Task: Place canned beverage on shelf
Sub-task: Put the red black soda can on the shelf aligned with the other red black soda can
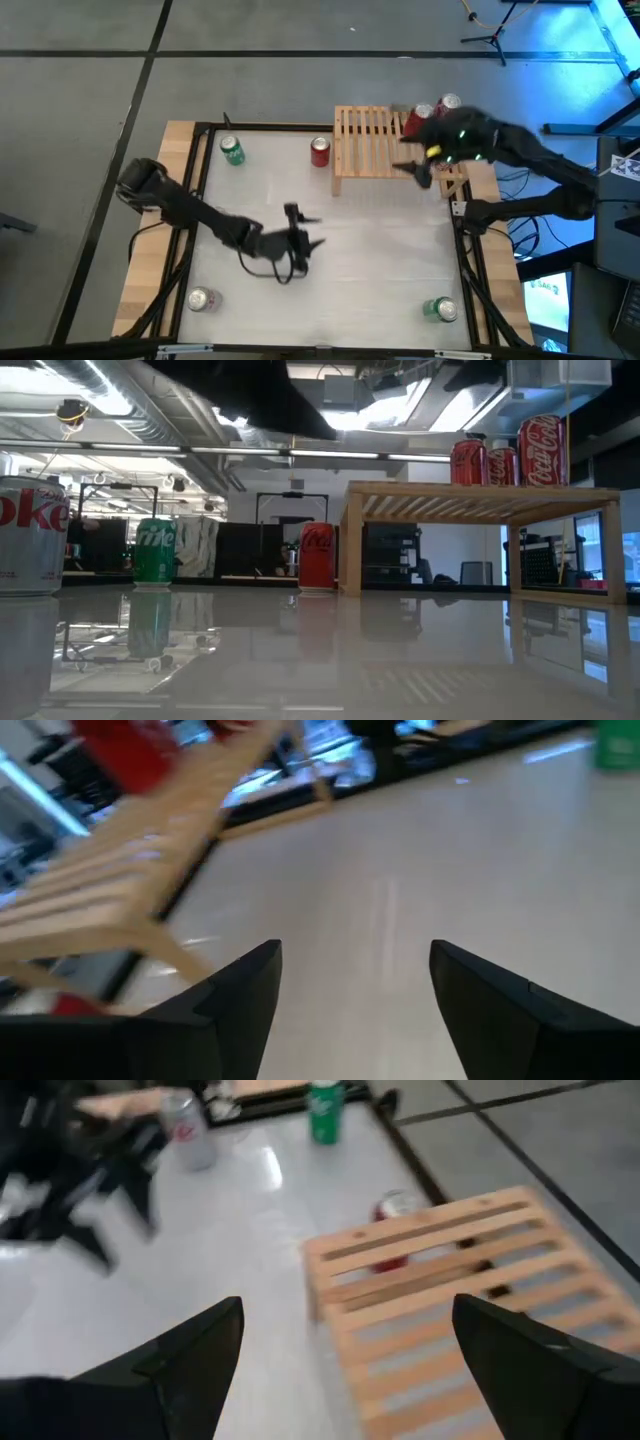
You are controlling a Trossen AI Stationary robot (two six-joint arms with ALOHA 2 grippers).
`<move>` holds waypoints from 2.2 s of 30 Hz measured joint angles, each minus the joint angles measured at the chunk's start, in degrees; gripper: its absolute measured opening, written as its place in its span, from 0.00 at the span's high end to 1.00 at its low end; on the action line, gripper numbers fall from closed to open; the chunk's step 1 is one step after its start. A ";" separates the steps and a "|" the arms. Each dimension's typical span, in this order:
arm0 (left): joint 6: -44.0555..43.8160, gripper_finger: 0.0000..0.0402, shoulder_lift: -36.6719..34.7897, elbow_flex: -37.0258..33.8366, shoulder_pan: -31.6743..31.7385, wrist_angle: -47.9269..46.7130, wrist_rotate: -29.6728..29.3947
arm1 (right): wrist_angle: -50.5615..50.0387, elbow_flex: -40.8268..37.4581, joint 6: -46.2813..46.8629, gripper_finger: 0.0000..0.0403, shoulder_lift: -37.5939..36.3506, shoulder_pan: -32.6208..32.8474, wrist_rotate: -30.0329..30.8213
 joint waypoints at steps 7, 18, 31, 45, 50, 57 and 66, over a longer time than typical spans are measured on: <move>1.83 0.38 -9.69 0.00 12.82 -7.71 7.47 | 19.51 -17.95 -0.22 0.12 0.52 14.02 8.76; 6.50 0.38 -8.68 0.00 37.93 -7.98 31.22 | 49.91 -33.93 2.76 0.12 5.05 29.88 13.80; 6.29 0.38 -1.23 0.00 48.76 1.77 47.90 | 54.78 -33.67 3.19 0.12 8.67 36.10 17.09; 4.45 0.15 -0.77 0.02 50.29 1.46 44.25 | 54.75 -33.67 0.85 0.12 8.65 36.03 19.97; 4.75 0.04 -0.77 0.02 49.95 1.32 43.01 | 54.74 -33.67 1.34 0.12 8.65 36.03 19.97; 6.17 0.02 0.54 0.04 49.63 5.19 44.57 | 54.92 -33.67 5.43 0.12 9.06 36.04 19.97; 6.16 0.02 2.94 2.85 55.85 5.08 57.00 | 55.17 -33.67 7.69 0.12 11.53 36.03 21.31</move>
